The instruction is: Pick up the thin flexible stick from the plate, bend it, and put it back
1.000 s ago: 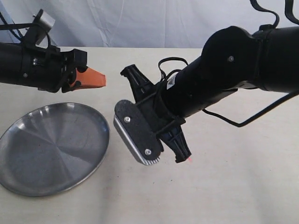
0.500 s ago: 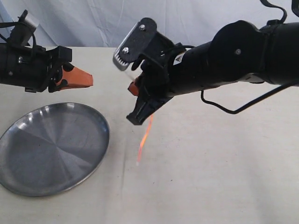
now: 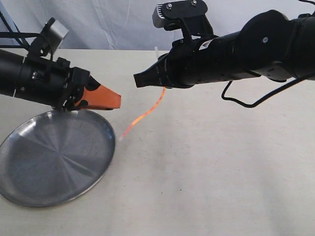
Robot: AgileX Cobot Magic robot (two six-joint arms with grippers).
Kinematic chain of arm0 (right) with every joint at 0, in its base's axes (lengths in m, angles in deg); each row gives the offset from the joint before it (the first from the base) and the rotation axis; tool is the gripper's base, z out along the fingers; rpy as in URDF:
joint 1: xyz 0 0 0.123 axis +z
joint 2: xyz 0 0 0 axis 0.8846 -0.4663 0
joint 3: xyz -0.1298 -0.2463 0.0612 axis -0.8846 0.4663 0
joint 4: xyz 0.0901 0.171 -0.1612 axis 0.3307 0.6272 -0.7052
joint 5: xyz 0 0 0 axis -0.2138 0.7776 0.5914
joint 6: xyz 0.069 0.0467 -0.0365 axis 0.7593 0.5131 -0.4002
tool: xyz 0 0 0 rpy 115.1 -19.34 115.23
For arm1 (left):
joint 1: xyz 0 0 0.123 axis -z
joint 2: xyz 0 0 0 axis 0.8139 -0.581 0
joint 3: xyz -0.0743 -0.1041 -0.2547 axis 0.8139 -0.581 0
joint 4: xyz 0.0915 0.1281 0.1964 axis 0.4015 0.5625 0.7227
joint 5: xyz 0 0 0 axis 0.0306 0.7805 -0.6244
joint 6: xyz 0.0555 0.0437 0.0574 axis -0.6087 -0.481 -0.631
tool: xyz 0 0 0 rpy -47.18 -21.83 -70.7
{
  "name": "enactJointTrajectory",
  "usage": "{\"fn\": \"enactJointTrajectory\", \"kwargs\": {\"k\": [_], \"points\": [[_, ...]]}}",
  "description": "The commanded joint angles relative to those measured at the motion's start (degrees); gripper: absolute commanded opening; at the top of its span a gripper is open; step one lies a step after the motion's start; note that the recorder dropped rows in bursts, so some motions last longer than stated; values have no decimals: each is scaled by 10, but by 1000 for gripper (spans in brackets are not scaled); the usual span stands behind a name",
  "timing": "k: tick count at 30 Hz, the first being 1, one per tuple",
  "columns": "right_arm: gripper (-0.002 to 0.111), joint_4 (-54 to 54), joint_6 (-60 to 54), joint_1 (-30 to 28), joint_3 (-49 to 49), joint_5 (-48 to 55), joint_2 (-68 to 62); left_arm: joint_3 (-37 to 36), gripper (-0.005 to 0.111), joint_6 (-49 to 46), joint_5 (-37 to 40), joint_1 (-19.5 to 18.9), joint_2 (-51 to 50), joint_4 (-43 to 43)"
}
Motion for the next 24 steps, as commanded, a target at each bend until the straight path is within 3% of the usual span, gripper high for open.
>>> {"fn": "enactJointTrajectory", "kwargs": {"k": [1, 5, 11, 13, 15, 24], "points": [[0, 13, 3, -4, -1, -11, 3, 3, 43, -16, 5, 28, 0, 7], [0, 16, 3, -4, -1, -11, 3, 3, 53, -16, 7, 41, 0, 11], [0, 73, 3, -4, -1, -12, 3, 3, 52, -14, -12, 79, 0, 36], [0, 83, 3, -4, -1, -6, 3, 3, 39, -14, -30, 79, 0, 43], [0, 88, 2, -4, -1, 1, 3, 3, 4, -19, -36, 79, 0, 47], [0, 87, -4, -4, -1, 16, 3, 3, 0, -110, -16, 79, 0, -9]]}}
